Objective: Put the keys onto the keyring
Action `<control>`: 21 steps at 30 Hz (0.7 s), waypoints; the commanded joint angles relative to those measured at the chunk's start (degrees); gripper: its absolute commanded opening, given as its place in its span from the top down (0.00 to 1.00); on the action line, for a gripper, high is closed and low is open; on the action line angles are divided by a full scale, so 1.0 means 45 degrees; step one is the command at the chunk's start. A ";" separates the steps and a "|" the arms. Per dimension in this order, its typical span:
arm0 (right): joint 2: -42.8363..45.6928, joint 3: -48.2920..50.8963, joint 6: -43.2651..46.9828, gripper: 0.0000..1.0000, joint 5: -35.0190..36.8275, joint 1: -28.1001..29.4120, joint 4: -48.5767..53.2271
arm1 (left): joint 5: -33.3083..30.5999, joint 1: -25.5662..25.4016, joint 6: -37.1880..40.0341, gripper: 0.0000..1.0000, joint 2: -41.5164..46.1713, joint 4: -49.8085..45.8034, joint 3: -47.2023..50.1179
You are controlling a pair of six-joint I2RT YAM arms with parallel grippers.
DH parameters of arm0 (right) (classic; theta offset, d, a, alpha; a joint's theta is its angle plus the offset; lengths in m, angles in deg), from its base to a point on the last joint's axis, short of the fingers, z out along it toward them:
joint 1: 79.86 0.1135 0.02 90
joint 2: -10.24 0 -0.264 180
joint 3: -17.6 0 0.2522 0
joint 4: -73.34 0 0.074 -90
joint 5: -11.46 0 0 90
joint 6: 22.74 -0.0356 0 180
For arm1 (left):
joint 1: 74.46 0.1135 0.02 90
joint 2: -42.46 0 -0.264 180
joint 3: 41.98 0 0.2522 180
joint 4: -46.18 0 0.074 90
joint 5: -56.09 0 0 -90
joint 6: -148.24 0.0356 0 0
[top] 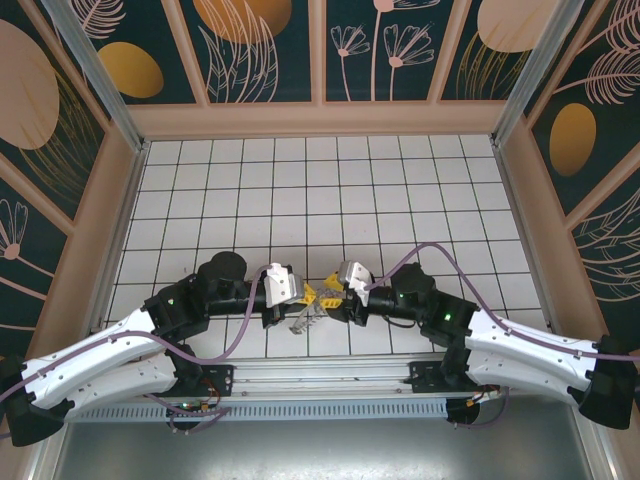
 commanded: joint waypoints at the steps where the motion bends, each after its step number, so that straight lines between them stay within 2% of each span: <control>1: 0.0002 0.0088 0.0208 0.60 -0.0561 0.0129 -0.0630 | 0.0266 -0.0001 0.0161 1.00 0.0114 0.0741 -0.0197; 21: 0.0100 0.0070 -0.0031 0.65 -0.0699 0.0433 -0.0196 | -0.0100 -0.0006 0.0257 1.00 0.0114 0.0719 -0.0105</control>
